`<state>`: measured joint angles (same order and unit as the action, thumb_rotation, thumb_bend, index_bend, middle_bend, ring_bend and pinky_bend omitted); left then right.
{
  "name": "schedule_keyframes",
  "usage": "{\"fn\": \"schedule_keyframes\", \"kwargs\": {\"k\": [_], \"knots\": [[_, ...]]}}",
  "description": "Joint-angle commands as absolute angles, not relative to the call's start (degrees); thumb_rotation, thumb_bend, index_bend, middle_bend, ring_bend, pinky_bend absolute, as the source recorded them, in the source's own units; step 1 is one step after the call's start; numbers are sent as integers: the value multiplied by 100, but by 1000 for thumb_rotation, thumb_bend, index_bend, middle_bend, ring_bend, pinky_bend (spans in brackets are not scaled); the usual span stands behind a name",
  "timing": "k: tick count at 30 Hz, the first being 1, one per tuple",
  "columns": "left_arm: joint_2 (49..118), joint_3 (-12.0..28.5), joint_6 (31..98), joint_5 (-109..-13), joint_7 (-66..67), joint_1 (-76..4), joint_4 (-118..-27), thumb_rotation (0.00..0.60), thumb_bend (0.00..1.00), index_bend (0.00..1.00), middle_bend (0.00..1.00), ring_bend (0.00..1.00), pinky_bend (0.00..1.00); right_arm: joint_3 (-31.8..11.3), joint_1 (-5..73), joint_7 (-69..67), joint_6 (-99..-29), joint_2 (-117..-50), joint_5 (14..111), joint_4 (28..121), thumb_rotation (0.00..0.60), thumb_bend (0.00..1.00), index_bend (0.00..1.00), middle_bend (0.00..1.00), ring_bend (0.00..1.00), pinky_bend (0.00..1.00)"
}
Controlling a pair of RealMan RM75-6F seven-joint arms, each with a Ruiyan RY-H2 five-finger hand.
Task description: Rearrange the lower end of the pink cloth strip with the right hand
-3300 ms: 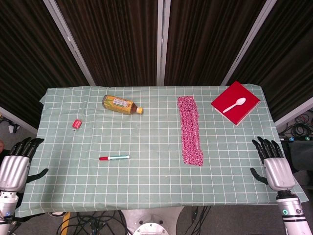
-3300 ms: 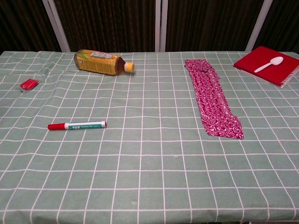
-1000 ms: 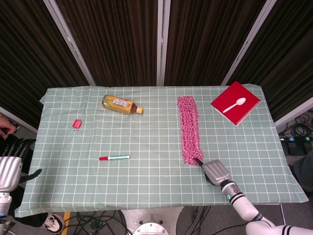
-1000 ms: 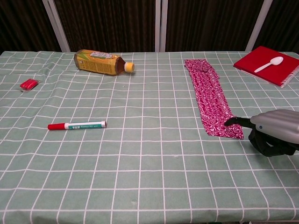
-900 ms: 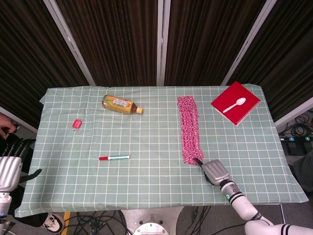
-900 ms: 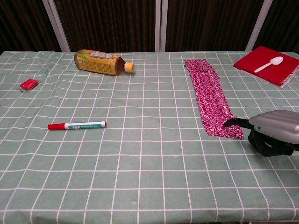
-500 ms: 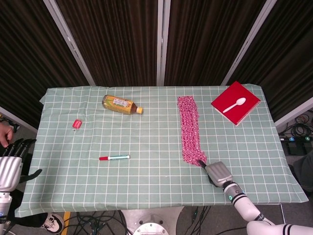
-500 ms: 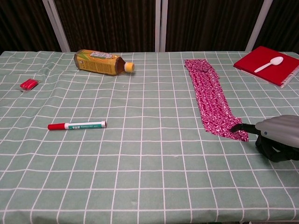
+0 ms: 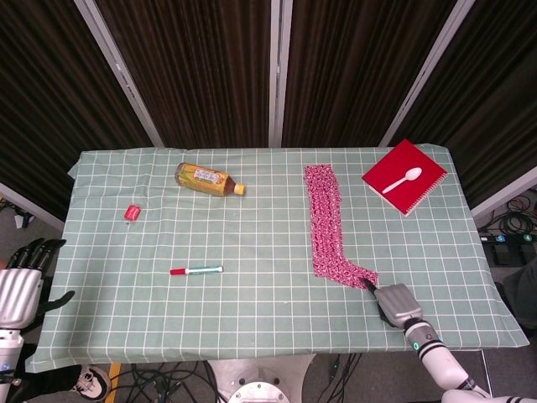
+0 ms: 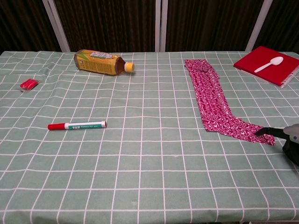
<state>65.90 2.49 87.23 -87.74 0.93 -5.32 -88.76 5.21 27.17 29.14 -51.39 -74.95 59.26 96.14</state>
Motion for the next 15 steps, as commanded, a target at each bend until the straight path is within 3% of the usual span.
{"fn": "schedule_keyframes", "kwargs": {"k": [1,15], "knots": [[6589,248,8721,-8779,103,-535,-8883,600,95,147,157,102,193,583,2645,2824,-5204,-7404,5975,9617,600,1000,93,919,821,742],[6592,231,8700,-8809,192,-552,-8938,600,95,146,156,102,193,716,2305,2304,-5504,-6934,6252,9668,600,1000,106,919,820,742]]}}
